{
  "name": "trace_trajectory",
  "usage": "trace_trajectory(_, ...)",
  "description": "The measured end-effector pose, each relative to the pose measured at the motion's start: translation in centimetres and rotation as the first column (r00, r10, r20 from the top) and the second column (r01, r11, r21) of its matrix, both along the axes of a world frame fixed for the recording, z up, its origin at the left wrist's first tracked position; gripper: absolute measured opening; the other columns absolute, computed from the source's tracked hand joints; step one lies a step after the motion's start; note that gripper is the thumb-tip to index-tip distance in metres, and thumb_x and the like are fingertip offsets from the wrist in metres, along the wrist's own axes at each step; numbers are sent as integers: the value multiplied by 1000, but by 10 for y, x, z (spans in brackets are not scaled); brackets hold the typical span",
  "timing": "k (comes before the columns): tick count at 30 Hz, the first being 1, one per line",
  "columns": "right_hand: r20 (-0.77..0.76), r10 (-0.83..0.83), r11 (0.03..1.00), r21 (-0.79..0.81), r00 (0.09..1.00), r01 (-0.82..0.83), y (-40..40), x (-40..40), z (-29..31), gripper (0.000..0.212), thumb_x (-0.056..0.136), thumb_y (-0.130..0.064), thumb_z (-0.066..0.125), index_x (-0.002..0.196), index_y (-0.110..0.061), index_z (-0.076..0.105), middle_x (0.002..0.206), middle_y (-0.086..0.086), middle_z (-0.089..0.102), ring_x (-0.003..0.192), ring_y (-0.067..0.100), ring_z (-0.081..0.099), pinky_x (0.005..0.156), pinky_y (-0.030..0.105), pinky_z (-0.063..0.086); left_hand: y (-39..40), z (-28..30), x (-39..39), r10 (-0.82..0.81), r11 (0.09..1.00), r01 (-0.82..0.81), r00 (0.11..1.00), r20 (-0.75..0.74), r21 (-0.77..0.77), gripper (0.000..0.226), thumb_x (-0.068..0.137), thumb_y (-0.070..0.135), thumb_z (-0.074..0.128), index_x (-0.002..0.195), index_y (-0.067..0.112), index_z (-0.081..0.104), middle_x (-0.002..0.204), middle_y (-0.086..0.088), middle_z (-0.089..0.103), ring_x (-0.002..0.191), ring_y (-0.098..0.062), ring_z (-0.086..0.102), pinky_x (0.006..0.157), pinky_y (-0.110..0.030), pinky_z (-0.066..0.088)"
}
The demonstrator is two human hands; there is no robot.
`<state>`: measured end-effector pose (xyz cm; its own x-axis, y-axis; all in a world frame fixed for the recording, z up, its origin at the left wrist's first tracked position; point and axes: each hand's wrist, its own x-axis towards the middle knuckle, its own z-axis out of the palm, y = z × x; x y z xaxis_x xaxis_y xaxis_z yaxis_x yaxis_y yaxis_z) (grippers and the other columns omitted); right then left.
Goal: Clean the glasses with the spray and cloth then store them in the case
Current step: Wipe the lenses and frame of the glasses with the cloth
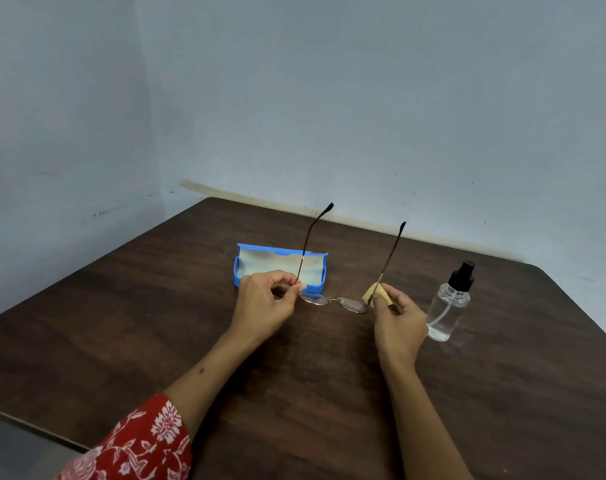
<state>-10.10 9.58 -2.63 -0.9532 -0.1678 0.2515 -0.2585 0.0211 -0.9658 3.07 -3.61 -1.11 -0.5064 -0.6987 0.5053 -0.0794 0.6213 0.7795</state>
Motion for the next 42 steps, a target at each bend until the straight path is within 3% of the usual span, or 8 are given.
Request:
trace_trajectory(8, -23, 30, 998, -49, 999, -31, -2, 0, 0, 33, 94, -9, 42, 117, -11, 66, 98, -4, 69, 73, -7, 57, 65, 3, 42, 0, -1, 0, 6, 999, -7, 1000, -13, -48, 10, 78, 10, 73, 88, 7, 74, 72, 8, 66, 73, 12, 61, 64, -6, 50)
trace_trajectory(12, -26, 25, 999, -34, 999, -25, -2, -4, -6, 38, 92, -6, 42, 122, -16, 61, 75, -4, 62, 43, -2, 43, 54, 16, 40, 1, -3, 0, 6, 998, -8, 1000, -19, -60, 12, 78, 10, 73, 89, 6, 74, 77, 1, 72, 71, 15, 61, 65, -6, 50)
trace_trajectory(16, 7, 100, 993, -65, 995, -100, -3, -4, -5, 37, 89, -3, 54, 124, -13, 60, 100, 1, 70, 82, 4, 64, 85, 27, 51, -1, -4, 0, 0, 999, 0, 1000, -16, -54, 13, 79, 10, 72, 91, 6, 74, 78, 6, 70, 68, 14, 61, 67, -3, 48)
trace_trajectory(18, 34, 142, 985, -103, 989, -138, -4, -5, -3, 36, 87, -1, 60, 122, -9, 61, 104, 2, 69, 93, 7, 65, 89, 26, 50, -2, -4, 0, -6, 999, 5, 1000, -19, -53, 13, 79, 10, 73, 90, 6, 74, 77, 6, 69, 71, 15, 61, 67, -3, 47)
trace_trajectory(26, 65, 178, 981, -94, 982, -171, -5, -8, -6, 36, 79, -6, 74, 114, -9, 65, 94, 0, 70, 90, 13, 67, 87, 32, 53, -7, -7, -1, -55, 997, 54, 998, 17, 50, 17, 80, 12, 71, 96, 7, 73, 80, 1, 72, 73, -6, 69, 72, -23, 58)
trace_trajectory(35, -20, 22, 991, -131, 1000, -24, 1, -6, 6, 40, 78, -9, 74, 116, -8, 62, 92, 0, 68, 81, 4, 64, 71, 11, 53, -5, -11, -2, -183, 964, 170, 982, 47, 205, 11, 84, 8, 66, 94, 4, 71, 79, -5, 72, 72, -10, 70, 69, -19, 57)
trace_trajectory(39, -40, -2, 988, -156, 999, -4, 5, -5, 9, 40, 79, -9, 74, 117, -6, 63, 87, -3, 68, 79, 1, 64, 73, 11, 54, -4, -16, -4, -192, 945, 170, 980, 53, 281, 6, 85, 7, 66, 90, 5, 70, 78, -6, 73, 72, -13, 71, 70, -26, 59)
trace_trajectory(42, -36, 45, 998, -49, 998, -46, 8, -5, 3, 40, 77, -9, 76, 115, -8, 65, 91, -3, 70, 84, 2, 65, 77, 18, 55, -2, -17, -4, -207, 937, 173, 975, 80, 304, 6, 84, 7, 66, 87, 12, 68, 79, -5, 72, 72, -12, 71, 69, -24, 59)
